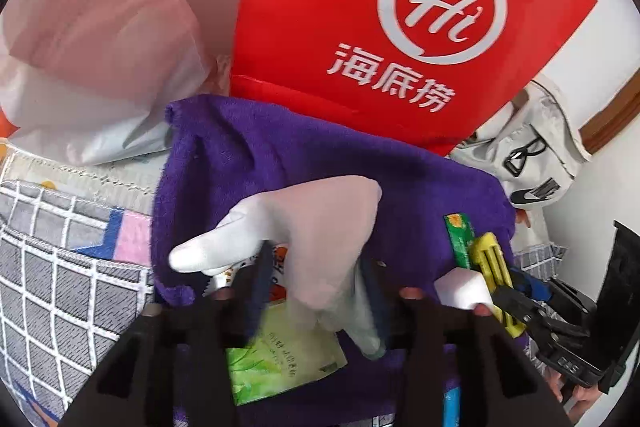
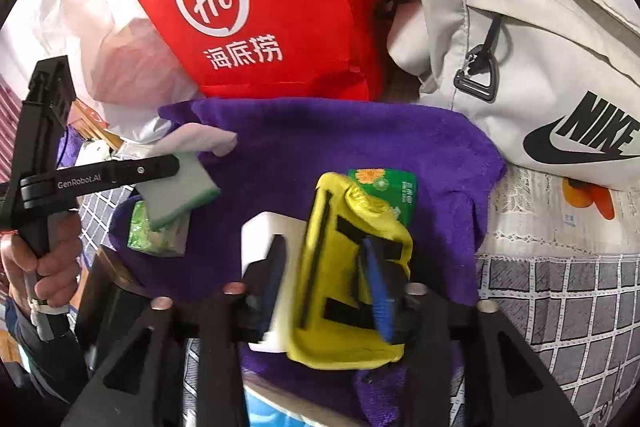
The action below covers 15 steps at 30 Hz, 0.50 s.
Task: Organize soft objects
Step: 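Open both grippers to drop the glove and pouch onto the purple towel, then withdraw both grippers from the towel back over the bed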
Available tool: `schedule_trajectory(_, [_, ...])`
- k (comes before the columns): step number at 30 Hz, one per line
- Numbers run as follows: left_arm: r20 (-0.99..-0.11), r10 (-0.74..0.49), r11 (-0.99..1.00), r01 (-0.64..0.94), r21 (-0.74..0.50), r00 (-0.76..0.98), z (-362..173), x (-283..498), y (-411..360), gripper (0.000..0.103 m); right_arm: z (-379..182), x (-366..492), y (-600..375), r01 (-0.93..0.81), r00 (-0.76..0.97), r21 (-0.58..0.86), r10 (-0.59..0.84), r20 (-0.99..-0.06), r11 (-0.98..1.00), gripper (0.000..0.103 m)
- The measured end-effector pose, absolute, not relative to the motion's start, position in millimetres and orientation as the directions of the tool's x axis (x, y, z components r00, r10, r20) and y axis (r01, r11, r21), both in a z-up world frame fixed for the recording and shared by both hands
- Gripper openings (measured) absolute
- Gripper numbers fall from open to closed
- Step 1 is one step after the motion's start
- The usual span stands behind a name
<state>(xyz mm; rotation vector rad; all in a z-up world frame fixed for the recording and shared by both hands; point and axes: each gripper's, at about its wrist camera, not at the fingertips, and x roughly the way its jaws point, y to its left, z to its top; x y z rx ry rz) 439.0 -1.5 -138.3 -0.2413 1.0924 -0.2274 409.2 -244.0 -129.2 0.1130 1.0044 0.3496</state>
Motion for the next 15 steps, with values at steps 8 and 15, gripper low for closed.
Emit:
schedule_trajectory(8, [-0.836, -0.259, 0.960, 0.032, -0.279, 0.483, -116.1, 421.0, 8.3, 0.061, -103.0, 396.5, -240.5, -0.228, 0.532, 0.249, 0.335, -0.778, 0.941, 0.062])
schedule_trajectory(15, [-0.788, -0.211, 0.973, 0.045, -0.227, 0.579, -73.9, 378.8, 25.1, 0.061, -74.1, 367.8, -231.0, -0.257, 0.579, 0.219, 0.332, -0.745, 0.941, 0.062])
